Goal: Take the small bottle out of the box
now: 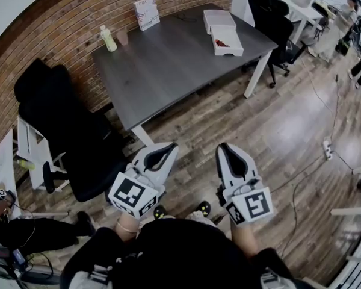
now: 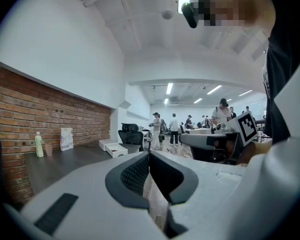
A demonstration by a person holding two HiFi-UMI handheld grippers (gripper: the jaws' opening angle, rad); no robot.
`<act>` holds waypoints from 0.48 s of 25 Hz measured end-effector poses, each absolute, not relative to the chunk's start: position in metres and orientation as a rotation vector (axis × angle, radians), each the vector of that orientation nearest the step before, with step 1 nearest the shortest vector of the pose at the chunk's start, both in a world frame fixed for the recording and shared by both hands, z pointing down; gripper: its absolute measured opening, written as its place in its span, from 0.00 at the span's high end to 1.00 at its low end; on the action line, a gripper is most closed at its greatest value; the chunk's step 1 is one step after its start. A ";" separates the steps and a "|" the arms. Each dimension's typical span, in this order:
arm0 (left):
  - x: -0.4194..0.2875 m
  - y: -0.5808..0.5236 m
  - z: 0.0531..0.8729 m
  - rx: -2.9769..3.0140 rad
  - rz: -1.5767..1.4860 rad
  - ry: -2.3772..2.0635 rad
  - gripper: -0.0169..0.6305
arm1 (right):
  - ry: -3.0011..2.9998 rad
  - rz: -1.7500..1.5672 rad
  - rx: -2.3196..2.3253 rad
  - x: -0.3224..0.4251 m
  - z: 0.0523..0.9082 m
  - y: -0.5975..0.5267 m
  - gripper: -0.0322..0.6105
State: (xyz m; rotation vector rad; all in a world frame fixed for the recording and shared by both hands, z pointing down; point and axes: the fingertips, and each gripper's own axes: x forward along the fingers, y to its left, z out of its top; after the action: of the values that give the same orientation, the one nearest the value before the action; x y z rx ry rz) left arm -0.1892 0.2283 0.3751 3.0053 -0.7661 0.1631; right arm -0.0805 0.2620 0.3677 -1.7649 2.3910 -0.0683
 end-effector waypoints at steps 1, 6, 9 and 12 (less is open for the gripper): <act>-0.185 0.229 0.376 3.007 0.165 -0.765 0.97 | 2.389 -0.069 -1.768 -0.076 0.369 0.263 0.90; -0.159 0.229 0.380 3.014 0.160 -0.754 0.96 | 2.390 -0.073 -1.785 -0.050 0.373 0.265 0.84; -0.139 0.235 0.381 3.012 0.157 -0.745 0.97 | 2.391 -0.076 -1.801 -0.029 0.374 0.269 0.82; -0.121 0.239 0.380 3.020 0.165 -0.724 0.97 | 2.384 -0.073 -1.816 -0.012 0.372 0.274 0.79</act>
State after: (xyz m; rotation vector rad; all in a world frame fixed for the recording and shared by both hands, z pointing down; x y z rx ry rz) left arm -0.1211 0.2386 0.3796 3.0205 -0.7245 0.1652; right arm -0.0118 0.2737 0.3719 -1.8157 2.3841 -0.0732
